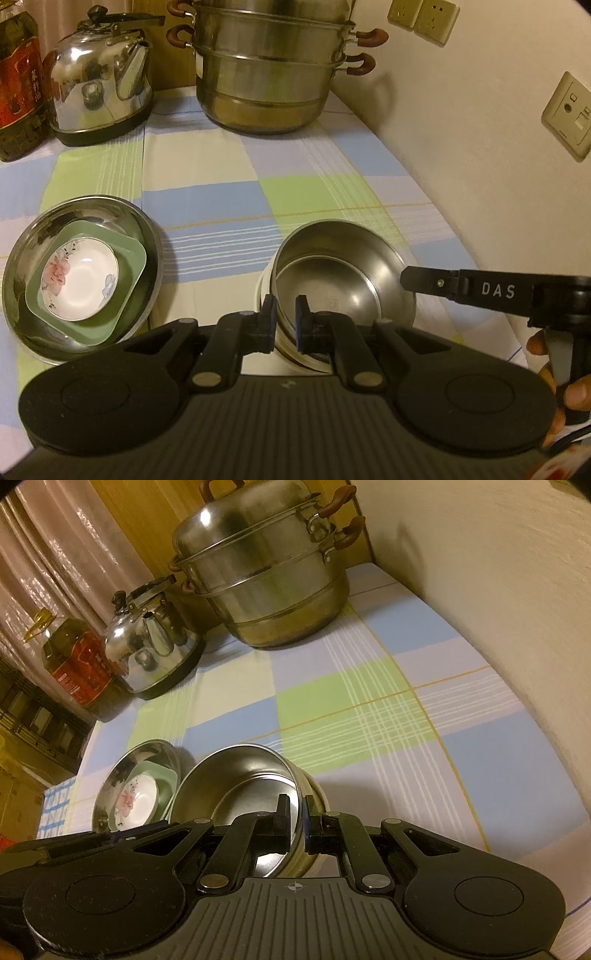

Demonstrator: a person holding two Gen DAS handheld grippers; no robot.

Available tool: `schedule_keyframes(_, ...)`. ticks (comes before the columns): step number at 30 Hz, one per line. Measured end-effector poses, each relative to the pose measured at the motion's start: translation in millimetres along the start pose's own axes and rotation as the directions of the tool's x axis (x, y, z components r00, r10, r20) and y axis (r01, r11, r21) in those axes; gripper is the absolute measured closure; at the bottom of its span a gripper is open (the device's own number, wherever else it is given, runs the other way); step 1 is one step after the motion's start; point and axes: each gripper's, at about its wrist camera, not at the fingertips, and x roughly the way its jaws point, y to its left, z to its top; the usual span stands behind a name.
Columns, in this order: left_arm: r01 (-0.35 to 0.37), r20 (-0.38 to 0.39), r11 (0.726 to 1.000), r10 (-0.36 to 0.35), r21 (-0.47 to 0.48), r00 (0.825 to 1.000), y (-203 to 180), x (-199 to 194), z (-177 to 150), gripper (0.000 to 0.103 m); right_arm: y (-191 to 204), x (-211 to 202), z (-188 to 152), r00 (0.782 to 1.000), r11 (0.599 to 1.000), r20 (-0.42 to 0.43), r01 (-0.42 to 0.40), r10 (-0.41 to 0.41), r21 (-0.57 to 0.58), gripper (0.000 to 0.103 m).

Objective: Organize plates and bowls
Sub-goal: 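Open the right gripper and release the steel bowl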

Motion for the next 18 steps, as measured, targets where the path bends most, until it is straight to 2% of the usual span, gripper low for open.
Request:
schedule_keyframes(6,0.007,0.032,1.0,-0.007,-0.001,0.999,-2,-20,-2,0.094,0,-12,-4,1.0,1.0,0.012,-0.009,0.009,-0.003,0.093)
schedule_keyframes(7,0.006,0.038,1.0,-0.006,0.001,0.999,-3,-24,-4,0.092,0,-15,-5,1.0,1.0,0.012,-0.013,0.013,-0.004,0.086)
schedule_keyframes(8,0.004,0.042,1.0,-0.004,0.003,0.999,-3,-29,-6,0.091,1,-19,-7,1.0,1.0,0.013,-0.018,0.018,-0.004,0.073)
schedule_keyframes(10,0.006,0.049,1.0,-0.006,0.005,0.999,-2,-39,-11,0.088,2,-28,-11,0.999,0.999,0.025,-0.032,0.032,-0.004,0.055)
schedule_keyframes(18,-0.051,0.043,0.999,0.052,-0.01,0.998,3,-81,-39,0.083,7,-65,-34,0.998,0.998,0.016,-0.063,0.063,-0.029,0.044)
